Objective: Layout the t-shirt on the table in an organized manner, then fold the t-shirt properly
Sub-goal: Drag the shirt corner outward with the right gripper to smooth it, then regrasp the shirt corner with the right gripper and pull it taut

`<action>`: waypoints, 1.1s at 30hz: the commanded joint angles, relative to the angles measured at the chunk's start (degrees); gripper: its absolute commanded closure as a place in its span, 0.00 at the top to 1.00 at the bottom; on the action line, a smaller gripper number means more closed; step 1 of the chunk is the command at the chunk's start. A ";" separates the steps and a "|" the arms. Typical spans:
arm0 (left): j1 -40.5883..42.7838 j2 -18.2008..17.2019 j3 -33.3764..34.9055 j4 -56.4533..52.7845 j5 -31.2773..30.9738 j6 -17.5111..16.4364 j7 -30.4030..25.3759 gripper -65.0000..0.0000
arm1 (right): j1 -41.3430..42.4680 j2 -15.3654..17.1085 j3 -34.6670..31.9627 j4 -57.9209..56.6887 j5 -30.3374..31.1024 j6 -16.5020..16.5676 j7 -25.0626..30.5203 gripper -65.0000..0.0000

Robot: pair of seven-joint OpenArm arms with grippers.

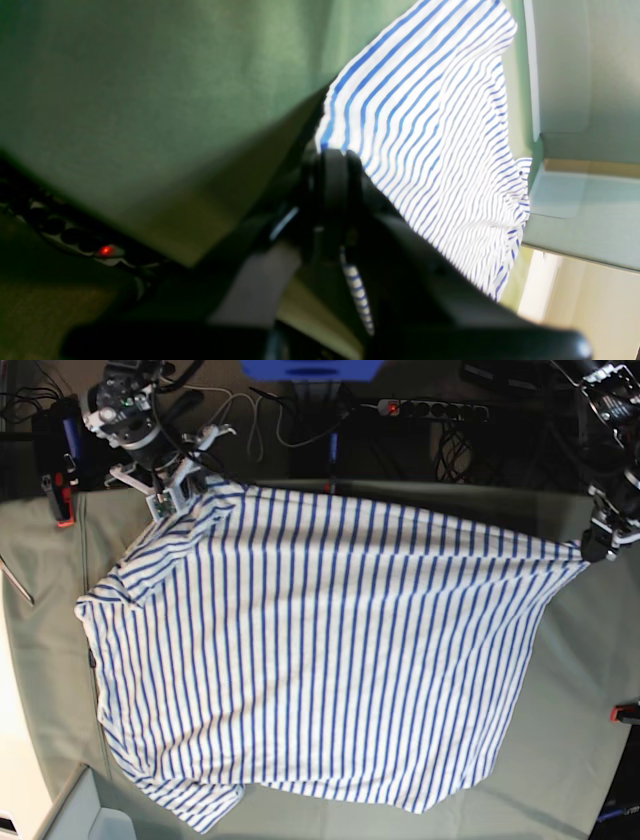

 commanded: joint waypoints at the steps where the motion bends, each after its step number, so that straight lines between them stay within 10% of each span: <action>1: -0.17 -1.09 -0.44 0.92 -1.04 -0.35 -0.67 0.00 | -0.65 0.04 -0.01 1.00 0.93 -0.45 0.97 0.29; 5: -0.17 -1.18 -0.35 0.92 -1.04 -0.35 -0.67 0.00 | -2.58 0.04 0.25 2.14 0.93 -0.45 1.06 0.48; 16: -0.17 -1.18 -0.35 0.92 -1.04 -0.35 -0.67 0.00 | 5.42 0.47 13.53 3.64 7.08 -0.45 0.97 0.48; 33: -0.17 -1.18 -0.35 0.92 -1.04 -0.35 -0.67 0.00 | 21.51 12.25 13.18 -13.15 6.99 -0.45 0.97 0.48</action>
